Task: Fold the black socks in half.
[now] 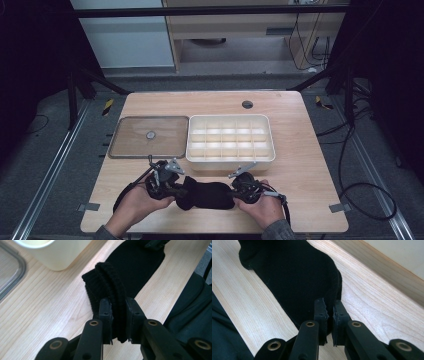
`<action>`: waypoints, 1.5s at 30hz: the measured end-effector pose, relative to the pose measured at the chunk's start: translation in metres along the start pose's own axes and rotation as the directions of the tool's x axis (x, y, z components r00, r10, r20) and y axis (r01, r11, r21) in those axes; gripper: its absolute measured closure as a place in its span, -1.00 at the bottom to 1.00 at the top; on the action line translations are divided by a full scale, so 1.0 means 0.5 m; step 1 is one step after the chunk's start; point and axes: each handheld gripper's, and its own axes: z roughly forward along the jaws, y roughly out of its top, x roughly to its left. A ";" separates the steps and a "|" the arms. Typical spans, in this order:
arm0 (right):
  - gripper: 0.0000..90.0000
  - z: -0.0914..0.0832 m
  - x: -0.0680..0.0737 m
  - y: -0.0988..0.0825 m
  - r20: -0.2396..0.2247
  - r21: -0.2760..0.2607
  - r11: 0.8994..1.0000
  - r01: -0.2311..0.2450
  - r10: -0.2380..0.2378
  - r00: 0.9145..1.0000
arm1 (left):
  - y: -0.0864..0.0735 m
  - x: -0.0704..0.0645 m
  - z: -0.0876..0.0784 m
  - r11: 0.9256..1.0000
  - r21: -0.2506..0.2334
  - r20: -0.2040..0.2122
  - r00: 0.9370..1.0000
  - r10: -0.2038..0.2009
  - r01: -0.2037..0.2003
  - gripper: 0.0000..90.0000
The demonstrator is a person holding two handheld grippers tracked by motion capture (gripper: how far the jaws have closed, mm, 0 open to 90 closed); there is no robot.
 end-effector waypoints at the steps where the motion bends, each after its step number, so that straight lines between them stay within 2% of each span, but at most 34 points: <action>1: 0.88 0.000 0.000 0.001 0.000 -0.003 1.000 0.006 -0.006 1.000 | 0.001 -0.001 0.003 1.000 0.000 -0.001 1.000 0.004 -0.004 0.71; 4: 0.88 0.003 0.001 0.005 -0.005 -0.005 1.000 0.012 -0.012 1.000 | -0.001 -0.004 0.013 1.000 -0.006 -0.002 1.000 0.017 -0.017 0.71; 9: 0.88 0.008 0.006 0.003 -0.020 -0.004 1.000 0.023 -0.023 1.000 | -0.008 -0.006 0.028 1.000 -0.015 0.005 1.000 0.002 -0.002 0.71; 12: 0.88 0.011 0.006 0.004 -0.022 -0.007 1.000 0.017 -0.017 1.000 | -0.008 -0.006 0.030 1.000 -0.027 0.010 1.000 -0.008 0.008 0.71; 19: 0.88 0.014 0.010 0.014 -0.019 -0.003 1.000 0.023 -0.023 1.000 | -0.005 -0.012 0.028 1.000 -0.025 0.010 1.000 -0.004 0.004 0.71; 29: 0.88 0.009 0.016 0.026 -0.021 -0.003 0.999 0.041 -0.041 0.999 | 0.011 -0.026 0.034 0.999 -0.051 0.007 1.000 0.010 -0.010 0.70; 33: 0.88 0.007 0.010 0.025 -0.015 -0.007 1.000 0.027 -0.027 1.000 | 0.017 -0.033 0.045 0.998 -0.057 0.021 1.000 0.007 -0.006 0.70; 35: 0.88 0.008 0.013 0.025 -0.018 -0.004 1.000 0.029 -0.029 0.999 | 0.021 -0.038 0.042 0.998 -0.069 0.010 1.000 0.012 -0.011 0.70; 39: 0.88 0.012 0.013 0.022 -0.023 -0.011 1.000 0.028 -0.028 0.999 | 0.035 -0.043 0.037 0.994 -0.110 0.017 1.000 -0.003 0.005 0.70; 41: 0.88 0.014 0.016 0.023 -0.028 -0.011 1.000 0.024 -0.025 0.999 | 0.041 -0.045 0.038 0.993 -0.114 0.030 1.000 -0.004 0.007 0.70; 45: 0.88 0.016 0.009 0.027 -0.029 -0.013 1.000 0.018 -0.018 0.999 | 0.054 -0.049 0.045 0.995 -0.095 0.011 1.000 0.016 -0.015 0.70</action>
